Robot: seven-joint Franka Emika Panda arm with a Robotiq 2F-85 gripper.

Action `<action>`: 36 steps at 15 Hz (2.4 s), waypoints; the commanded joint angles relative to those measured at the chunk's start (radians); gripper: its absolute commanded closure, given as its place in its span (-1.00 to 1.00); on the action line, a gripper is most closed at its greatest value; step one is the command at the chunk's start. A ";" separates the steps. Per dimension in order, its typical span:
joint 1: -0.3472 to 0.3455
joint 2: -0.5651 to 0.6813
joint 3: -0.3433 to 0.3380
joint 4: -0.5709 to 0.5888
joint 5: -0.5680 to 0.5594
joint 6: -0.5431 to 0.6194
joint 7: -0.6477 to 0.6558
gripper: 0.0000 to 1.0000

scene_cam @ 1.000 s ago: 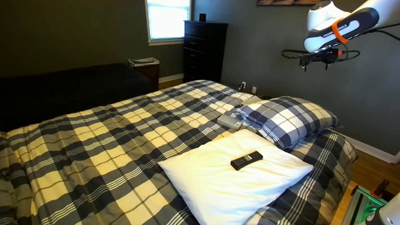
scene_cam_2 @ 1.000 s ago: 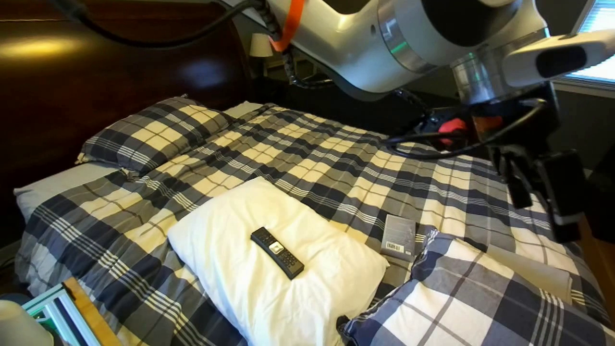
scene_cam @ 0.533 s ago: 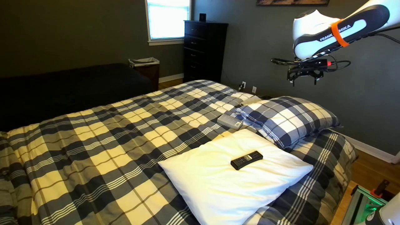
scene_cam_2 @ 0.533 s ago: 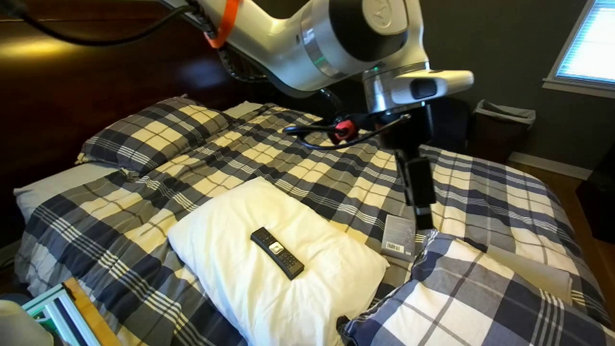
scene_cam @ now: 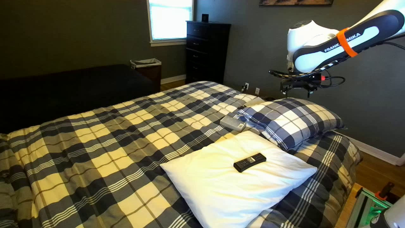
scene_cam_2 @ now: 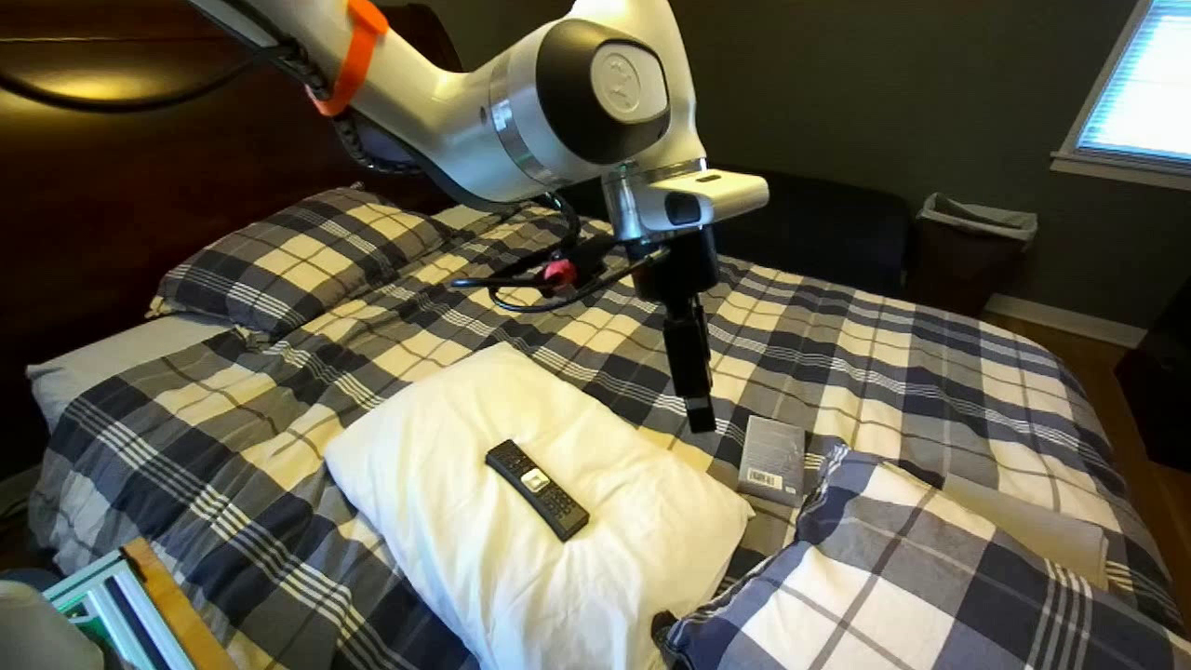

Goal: Move the checked pillow to the right, remove the black remote from the white pillow and put it on the bed

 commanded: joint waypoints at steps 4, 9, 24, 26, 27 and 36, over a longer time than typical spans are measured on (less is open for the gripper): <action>0.005 -0.049 0.028 -0.092 0.038 0.001 -0.020 -1.00; 0.017 -0.074 0.060 -0.249 0.158 0.036 -0.027 -1.00; 0.107 0.201 0.138 -0.411 0.592 0.585 -0.100 -1.00; 0.120 0.255 0.150 -0.385 0.659 0.612 -0.149 -1.00; 0.123 0.279 0.154 -0.367 0.688 0.616 -0.171 -1.00; 0.157 0.462 0.164 -0.206 0.766 0.621 -0.228 -1.00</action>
